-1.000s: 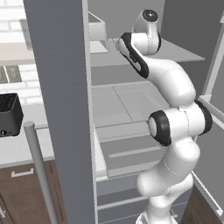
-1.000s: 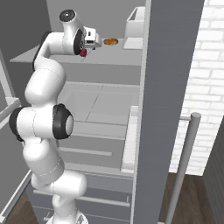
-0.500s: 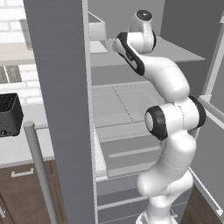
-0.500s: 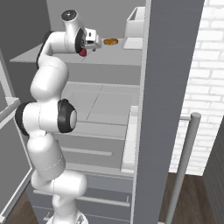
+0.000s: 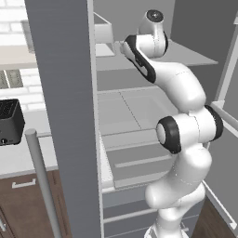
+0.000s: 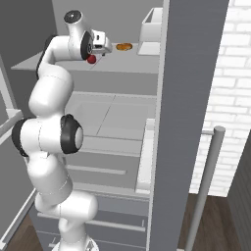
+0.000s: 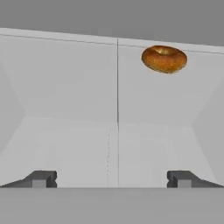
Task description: Take the strawberry from the fridge and place it on top of the pancake, located on the dining counter.
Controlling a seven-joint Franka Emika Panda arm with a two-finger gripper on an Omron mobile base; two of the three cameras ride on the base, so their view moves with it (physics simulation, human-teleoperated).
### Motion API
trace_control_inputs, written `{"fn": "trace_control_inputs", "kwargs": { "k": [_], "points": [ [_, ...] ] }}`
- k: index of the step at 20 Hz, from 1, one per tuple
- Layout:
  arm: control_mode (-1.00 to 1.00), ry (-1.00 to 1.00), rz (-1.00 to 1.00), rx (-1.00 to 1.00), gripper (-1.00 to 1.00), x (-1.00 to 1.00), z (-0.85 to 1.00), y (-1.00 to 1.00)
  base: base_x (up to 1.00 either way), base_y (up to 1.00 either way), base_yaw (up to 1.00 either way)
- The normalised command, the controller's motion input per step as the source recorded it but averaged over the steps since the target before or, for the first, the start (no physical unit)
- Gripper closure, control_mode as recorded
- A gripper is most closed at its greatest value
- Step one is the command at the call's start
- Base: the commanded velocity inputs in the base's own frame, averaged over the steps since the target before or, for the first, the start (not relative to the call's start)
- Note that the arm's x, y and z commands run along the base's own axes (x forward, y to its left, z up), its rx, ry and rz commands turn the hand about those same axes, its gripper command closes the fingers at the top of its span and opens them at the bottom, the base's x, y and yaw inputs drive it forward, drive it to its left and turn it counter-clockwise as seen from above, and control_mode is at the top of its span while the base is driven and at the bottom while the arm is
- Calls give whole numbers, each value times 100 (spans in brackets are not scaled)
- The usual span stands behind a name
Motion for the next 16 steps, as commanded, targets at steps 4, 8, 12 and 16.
{"fn": "trace_control_inputs", "kwargs": {
  "k": [4, 8, 12, 16],
  "points": [
    [-100, -21, -1, 0, -100, -30, 0, 0, 0, 0, 0],
    [-100, -10, 0, 0, -100, -9, -4, 0, 0, 0, 0],
    [-100, -1, 0, 0, -100, 0, -2, 0, 0, 0, 0],
    [-100, 11, 0, 0, -100, 0, 3, 0, 0, 0, 0]
  ]
}}
